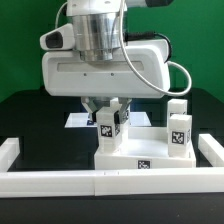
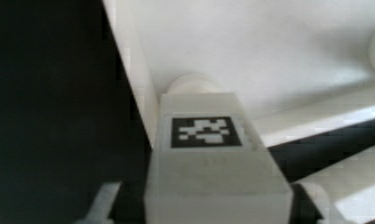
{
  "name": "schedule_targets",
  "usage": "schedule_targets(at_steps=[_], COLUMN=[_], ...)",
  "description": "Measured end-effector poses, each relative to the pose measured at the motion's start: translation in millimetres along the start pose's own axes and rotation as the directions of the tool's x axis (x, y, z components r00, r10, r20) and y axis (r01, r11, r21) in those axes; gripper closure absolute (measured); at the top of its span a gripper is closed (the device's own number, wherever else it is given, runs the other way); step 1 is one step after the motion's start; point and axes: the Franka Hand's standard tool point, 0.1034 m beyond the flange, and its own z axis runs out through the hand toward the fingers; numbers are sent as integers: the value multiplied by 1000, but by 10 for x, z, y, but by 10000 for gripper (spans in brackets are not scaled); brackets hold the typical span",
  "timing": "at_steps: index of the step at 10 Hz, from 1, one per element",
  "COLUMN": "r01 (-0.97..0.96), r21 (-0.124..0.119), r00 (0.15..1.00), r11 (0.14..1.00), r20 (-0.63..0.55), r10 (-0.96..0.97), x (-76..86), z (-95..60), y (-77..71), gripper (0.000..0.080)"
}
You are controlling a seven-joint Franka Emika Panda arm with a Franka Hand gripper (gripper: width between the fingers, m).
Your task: Assemble square table
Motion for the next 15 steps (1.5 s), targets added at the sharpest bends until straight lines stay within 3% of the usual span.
schedule_targets(at_steps=[6,9,11,13,15], r01=[-491,-502,-436,-355,-89], r21=[42,47,48,49,53], r00=[871,865,900,935,996], r11=[870,864,899,934,995], r20=[14,21,19,15,2], r10=[491,501,436,354,90], x=[-68,-86,-111,-144,-133], z=[28,31,31,34,34], y=[-194,-227,-275,-333,-313], gripper=[508,507,189,162,150])
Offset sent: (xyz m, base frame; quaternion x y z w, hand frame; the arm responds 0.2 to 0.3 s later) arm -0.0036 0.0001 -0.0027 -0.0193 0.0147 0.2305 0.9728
